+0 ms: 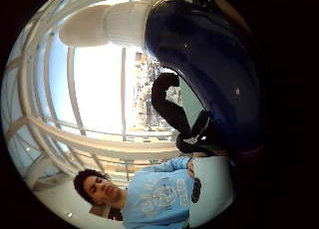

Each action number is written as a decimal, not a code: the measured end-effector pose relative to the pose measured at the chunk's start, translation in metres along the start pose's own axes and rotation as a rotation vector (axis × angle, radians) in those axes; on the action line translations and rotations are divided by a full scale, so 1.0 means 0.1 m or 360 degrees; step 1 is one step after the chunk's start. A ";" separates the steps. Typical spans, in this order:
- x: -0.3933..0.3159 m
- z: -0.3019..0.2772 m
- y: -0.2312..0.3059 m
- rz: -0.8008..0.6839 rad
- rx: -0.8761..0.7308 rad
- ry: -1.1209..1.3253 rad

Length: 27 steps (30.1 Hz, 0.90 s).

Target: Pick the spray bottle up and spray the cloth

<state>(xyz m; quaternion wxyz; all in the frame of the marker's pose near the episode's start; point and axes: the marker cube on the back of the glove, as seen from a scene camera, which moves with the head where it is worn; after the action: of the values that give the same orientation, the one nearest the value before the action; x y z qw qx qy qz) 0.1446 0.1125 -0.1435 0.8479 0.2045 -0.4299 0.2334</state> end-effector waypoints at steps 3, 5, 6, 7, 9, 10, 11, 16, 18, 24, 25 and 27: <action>-0.17 0.29 -0.08 -0.0149 0.0020 -0.0108; -0.28 0.50 -0.13 -0.0222 0.0027 -0.0167; -0.32 0.60 -0.15 -0.0244 0.0029 -0.0194; -0.36 0.71 -0.17 -0.0261 0.0030 -0.0220; -0.44 0.94 -0.19 -0.0293 0.0033 -0.0274; -0.47 1.06 -0.20 -0.0312 0.0033 -0.0302; -0.50 1.18 -0.21 -0.0331 0.0032 -0.0327; -0.59 1.66 -0.26 -0.0409 0.0020 -0.0446; -0.61 1.83 -0.27 -0.0440 0.0015 -0.0471; -0.63 2.17 -0.27 -0.0497 -0.0007 -0.0416; -0.62 2.20 -0.27 -0.0500 -0.0013 -0.0406; -0.62 2.24 -0.28 -0.0505 -0.0017 -0.0392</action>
<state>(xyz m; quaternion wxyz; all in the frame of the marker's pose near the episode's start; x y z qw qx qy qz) -0.0141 -0.0461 -0.0761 0.8161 0.2922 -0.4940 0.0678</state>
